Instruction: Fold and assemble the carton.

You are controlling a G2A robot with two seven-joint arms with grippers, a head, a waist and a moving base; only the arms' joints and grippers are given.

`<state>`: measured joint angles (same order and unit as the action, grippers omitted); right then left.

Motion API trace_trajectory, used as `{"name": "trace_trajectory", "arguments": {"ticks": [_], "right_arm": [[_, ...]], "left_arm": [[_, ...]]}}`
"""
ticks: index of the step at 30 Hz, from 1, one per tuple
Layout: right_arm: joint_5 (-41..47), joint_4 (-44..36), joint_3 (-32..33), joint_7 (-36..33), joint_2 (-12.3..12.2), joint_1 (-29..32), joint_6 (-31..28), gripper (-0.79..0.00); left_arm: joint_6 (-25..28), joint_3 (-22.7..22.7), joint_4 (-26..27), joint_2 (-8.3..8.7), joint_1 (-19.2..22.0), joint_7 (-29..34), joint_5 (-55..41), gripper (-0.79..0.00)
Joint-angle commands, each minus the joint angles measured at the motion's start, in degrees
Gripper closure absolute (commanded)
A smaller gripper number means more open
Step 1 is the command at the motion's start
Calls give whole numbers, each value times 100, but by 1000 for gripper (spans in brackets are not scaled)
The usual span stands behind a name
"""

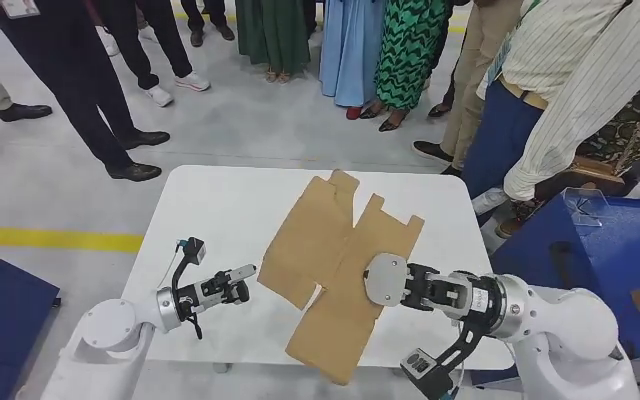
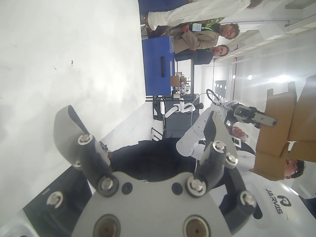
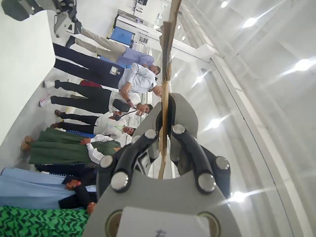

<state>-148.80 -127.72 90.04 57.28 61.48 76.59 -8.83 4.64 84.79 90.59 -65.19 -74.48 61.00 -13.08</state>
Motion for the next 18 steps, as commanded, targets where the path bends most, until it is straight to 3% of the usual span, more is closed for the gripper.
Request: {"name": "trace_trajectory", "arguments": {"ticks": [1,3,8,12,15,18], "right_arm": [[717,80,31,-131,6,-88,-380,0],[1688,204,62,-305,23,-246,-902,0],[4893,687,1,-1073,70,-708,-2912,0],[7641,1132,-220,-2446,94,-1022,-4057,0],[9677,1325,-605,-3730,73,-1096,-4377,0],[11732,1305,-1057,-5200,5,-1054,-4147,0]], "left_arm": [[0,0,0,0,0,0,0,-785],[0,0,0,0,0,0,0,-785],[0,0,0,0,0,0,0,-785],[0,0,0,0,0,0,0,-785],[0,0,0,0,0,0,0,-785],[0,0,0,0,0,0,0,-785]]}}
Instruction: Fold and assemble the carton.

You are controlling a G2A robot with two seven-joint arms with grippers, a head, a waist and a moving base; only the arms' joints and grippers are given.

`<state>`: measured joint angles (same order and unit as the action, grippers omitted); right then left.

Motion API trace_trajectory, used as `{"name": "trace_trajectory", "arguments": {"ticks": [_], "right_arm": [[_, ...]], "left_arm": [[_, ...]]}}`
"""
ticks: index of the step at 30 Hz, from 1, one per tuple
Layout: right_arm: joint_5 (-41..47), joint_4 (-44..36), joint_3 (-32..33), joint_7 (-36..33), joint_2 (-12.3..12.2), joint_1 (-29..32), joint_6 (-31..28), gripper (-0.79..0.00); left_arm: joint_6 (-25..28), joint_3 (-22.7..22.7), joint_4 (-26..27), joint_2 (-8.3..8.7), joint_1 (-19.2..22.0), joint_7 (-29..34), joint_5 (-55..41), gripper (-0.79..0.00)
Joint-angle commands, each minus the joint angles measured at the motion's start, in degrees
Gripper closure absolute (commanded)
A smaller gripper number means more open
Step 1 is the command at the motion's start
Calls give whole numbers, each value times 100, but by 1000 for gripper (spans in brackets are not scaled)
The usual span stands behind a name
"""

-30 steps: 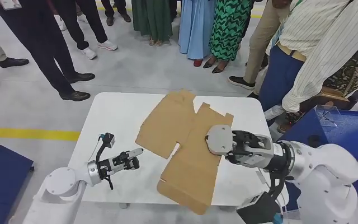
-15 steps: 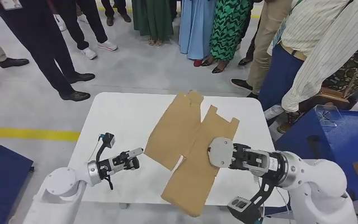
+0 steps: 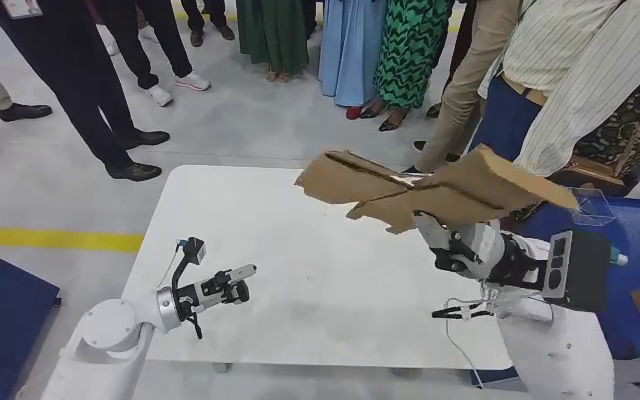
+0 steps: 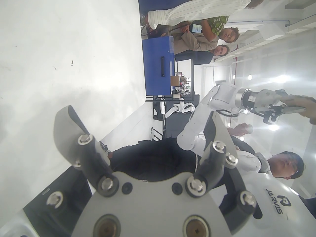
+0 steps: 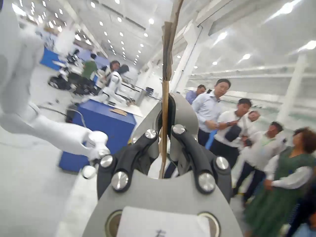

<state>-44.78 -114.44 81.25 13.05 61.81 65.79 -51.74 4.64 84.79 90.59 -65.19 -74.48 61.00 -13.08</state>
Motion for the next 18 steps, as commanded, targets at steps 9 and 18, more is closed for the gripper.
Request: {"name": "trace_trajectory", "arguments": {"ticks": [9,18], "right_arm": [[5257,168,-747,-4192,-262,518,1580,0],[5965,452,-738,-4995,-323,942,2069,0]], "left_arm": [[0,0,0,0,0,0,0,-785],[0,0,0,0,0,0,0,-785]]}}
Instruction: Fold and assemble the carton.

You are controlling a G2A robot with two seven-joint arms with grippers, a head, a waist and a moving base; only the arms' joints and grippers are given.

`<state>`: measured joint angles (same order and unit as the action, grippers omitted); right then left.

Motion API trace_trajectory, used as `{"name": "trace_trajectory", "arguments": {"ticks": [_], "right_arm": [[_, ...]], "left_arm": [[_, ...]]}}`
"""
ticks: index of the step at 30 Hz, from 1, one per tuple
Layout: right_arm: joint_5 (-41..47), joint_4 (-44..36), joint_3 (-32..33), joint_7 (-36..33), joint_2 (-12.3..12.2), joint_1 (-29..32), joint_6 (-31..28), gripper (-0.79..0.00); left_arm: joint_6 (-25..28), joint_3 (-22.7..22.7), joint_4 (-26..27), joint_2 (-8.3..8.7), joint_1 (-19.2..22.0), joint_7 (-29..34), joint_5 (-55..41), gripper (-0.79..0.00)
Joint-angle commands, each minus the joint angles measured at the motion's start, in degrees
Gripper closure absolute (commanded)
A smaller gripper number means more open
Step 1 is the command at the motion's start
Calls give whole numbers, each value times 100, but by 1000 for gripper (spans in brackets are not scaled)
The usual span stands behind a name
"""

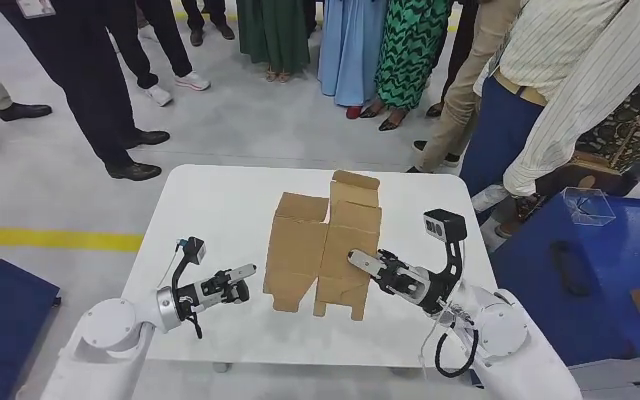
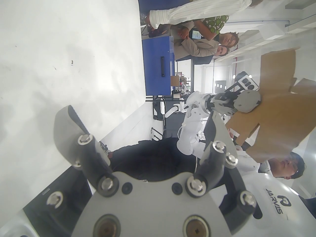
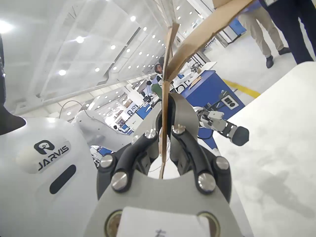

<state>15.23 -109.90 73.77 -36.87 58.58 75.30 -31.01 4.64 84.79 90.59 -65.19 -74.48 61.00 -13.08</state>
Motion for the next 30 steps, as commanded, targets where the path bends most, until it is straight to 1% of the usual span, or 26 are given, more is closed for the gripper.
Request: {"name": "trace_trajectory", "arguments": {"ticks": [1,7,8,11,14,16,18,21,23,26,27,30], "right_arm": [[-37,-2,10,-2,-1,-9,-4,0],[-37,-2,10,-2,-1,-9,-4,0],[22,18,4,63,4,23,80,0],[416,160,36,98,7,86,579,0],[413,357,87,-64,-7,108,849,0],[456,431,28,-241,-8,133,1042,0],[360,489,-46,-468,-13,126,1192,0],[465,499,-215,-664,4,151,1246,0],[585,525,-289,-740,18,146,1240,0],[533,518,-401,-793,35,142,1205,0],[525,520,-441,-805,41,142,1206,0],[480,518,-552,-833,59,136,1230,0]], "left_arm": [[0,0,0,0,0,0,0,-785],[0,0,0,0,0,0,0,-785],[29,33,28,-1,0,-113,-31,-785],[325,425,232,21,-15,-548,-300,-785],[715,814,517,51,-130,-930,-363,-785],[856,910,753,66,-232,-856,-494,-785],[973,935,991,93,-318,-657,-327,-785],[1105,745,1334,126,-426,-127,-129,-785],[1103,670,1409,144,-467,-25,62,-785],[965,448,1512,149,-511,158,-59,-782],[966,398,1545,153,-521,170,-5,-760],[915,177,1618,151,-571,282,-194,-656]]}}
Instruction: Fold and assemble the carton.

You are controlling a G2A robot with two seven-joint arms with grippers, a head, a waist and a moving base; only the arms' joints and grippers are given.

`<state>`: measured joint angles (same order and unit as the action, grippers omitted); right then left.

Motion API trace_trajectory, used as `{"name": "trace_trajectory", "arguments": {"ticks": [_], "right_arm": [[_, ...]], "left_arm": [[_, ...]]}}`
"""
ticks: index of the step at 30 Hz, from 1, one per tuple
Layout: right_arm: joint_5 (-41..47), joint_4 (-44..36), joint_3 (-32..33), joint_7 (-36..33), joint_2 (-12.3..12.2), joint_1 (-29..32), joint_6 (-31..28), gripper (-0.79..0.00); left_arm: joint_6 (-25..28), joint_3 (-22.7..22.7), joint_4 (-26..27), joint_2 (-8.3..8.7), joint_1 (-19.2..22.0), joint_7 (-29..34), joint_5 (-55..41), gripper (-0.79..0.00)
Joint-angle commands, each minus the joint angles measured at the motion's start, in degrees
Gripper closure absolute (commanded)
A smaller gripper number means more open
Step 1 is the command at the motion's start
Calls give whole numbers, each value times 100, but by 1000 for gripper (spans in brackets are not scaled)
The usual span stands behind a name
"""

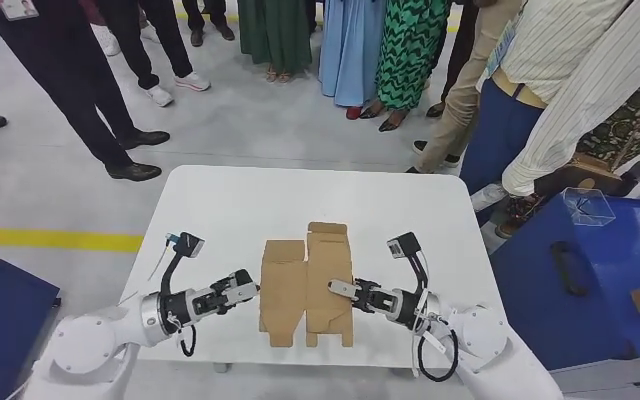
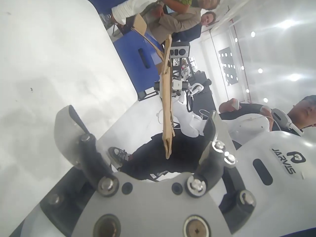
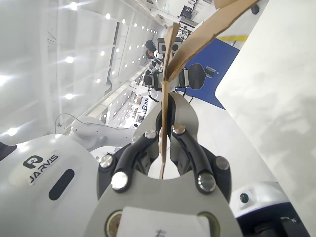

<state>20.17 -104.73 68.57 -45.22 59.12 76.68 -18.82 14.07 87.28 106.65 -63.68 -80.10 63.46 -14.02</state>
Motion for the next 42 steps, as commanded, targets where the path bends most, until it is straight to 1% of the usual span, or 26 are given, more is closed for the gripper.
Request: {"name": "trace_trajectory", "arguments": {"ticks": [1,2,3,4,6,7,8,9,11,12,13,14,16,32,34,36,39,42], "right_arm": [[-67,-7,-71,-26,9,-6,17,0],[-86,-15,-106,-28,15,-1,17,0],[-101,-31,-135,-8,21,9,15,0],[-125,-49,-163,6,26,20,23,0],[-152,-85,-199,37,33,36,54,0],[-164,-95,-207,49,36,39,63,0],[-181,-107,-211,59,39,40,66,0],[-191,-113,-214,67,41,42,68,0],[-224,-123,-212,116,44,53,125,0],[-239,-138,-212,131,45,56,162,-446],[-239,-138,-212,131,45,56,162,-767],[-239,-138,-212,131,45,56,162,-785],[-239,-138,-212,131,45,56,162,-785],[-172,-128,-215,166,49,72,188,-785],[713,70,-159,456,83,147,510,-785],[1451,328,-38,515,104,113,758,-785],[2095,640,154,432,111,34,1030,-785],[2478,790,211,195,124,-62,1215,-785]], "left_arm": [[-36,-112,27,2,-6,32,-80,-640],[-25,-152,48,5,-5,15,-27,-613],[-25,-195,60,6,-12,-9,-3,-462],[-20,-225,77,7,-10,-48,9,-388],[47,-269,91,10,-19,-113,19,-311],[55,-288,89,11,-25,-112,-42,-240],[62,-279,80,16,-23,-127,-78,-34],[61,-267,66,21,-23,-133,-94,0],[17,-250,20,31,-24,-134,-202,0],[18,-231,8,38,-12,-116,-210,0],[26,-214,-10,46,-9,-96,-226,0],[17,-205,-25,52,-10,-66,-284,0],[25,-150,-43,64,1,-35,-386,0],[25,-150,-43,64,1,-35,-386,0],[96,-148,14,69,-13,-77,-302,0],[316,-123,54,85,-50,-1,-246,0],[577,-104,57,107,-78,214,-413,0],[784,-108,41,128,-97,428,-588,0]]}}
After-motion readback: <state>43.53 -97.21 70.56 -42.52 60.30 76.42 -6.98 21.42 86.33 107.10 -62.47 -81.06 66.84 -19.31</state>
